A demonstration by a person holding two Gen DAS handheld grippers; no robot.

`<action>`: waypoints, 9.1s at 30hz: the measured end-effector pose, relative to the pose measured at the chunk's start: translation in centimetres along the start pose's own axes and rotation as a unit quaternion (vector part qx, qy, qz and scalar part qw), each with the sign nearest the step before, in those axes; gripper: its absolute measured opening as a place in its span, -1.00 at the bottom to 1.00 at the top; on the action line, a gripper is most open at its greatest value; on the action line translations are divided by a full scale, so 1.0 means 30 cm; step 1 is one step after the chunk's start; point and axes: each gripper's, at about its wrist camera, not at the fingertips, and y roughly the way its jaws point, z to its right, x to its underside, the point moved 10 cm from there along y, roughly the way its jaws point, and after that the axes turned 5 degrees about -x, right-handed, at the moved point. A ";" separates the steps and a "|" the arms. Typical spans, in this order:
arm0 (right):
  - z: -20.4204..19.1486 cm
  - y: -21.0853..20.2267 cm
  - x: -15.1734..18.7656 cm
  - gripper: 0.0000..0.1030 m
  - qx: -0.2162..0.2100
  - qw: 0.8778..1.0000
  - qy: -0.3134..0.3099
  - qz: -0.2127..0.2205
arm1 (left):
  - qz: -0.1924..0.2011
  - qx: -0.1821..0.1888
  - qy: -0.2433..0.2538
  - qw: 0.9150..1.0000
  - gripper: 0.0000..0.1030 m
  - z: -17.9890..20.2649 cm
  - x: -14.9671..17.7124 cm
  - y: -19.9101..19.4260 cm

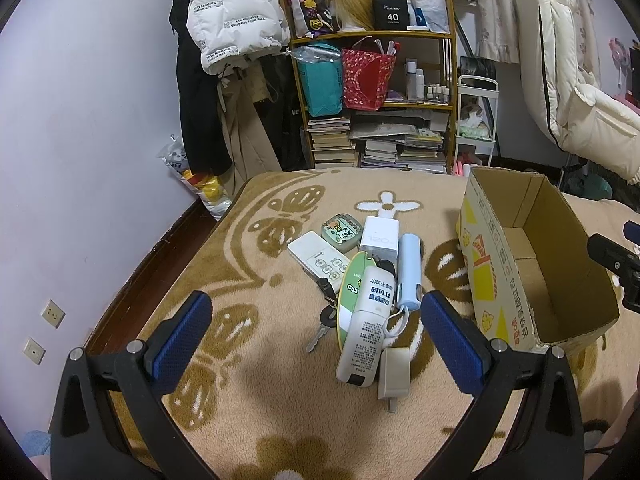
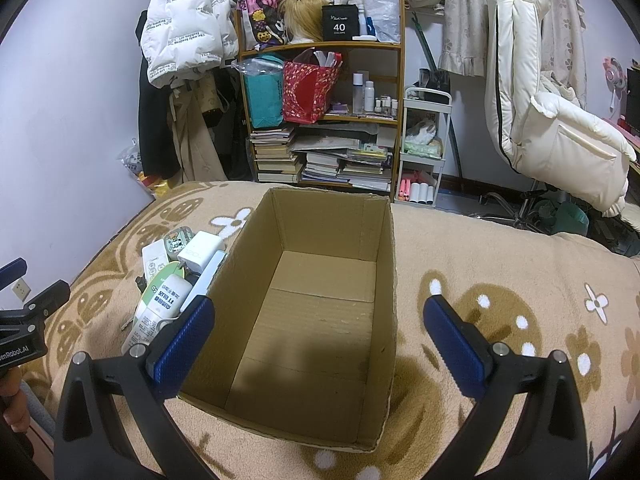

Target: Organize rigid objects

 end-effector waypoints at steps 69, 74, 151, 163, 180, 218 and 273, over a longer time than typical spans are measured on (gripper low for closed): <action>0.184 0.263 0.128 -0.44 0.023 0.982 0.067 -0.175 | -0.133 0.003 0.068 0.989 1.00 0.131 0.125 0.327; 0.193 0.271 0.147 -0.82 0.035 0.980 0.058 -0.186 | -0.139 0.010 0.070 0.988 1.00 0.144 0.135 0.332; 0.205 0.276 0.175 -0.89 0.029 0.978 0.073 -0.194 | -0.090 0.108 0.080 0.987 -0.59 0.389 -0.173 0.051; 0.207 0.279 0.182 -0.88 0.027 0.977 0.074 -0.198 | -0.083 0.173 0.092 0.977 -0.59 0.668 -0.267 0.043; 0.220 0.291 0.206 -0.88 0.016 0.975 0.088 -0.204 | -0.155 0.165 0.091 0.970 -0.59 0.754 -0.120 0.219; 0.211 0.301 0.202 -0.87 0.014 0.975 0.084 -0.204 | -0.131 0.113 0.115 0.978 -0.33 0.455 -0.156 0.223; 0.209 0.301 0.220 -0.87 0.015 0.974 0.082 -0.209 | -0.227 0.089 0.155 0.957 -0.07 0.273 0.246 0.435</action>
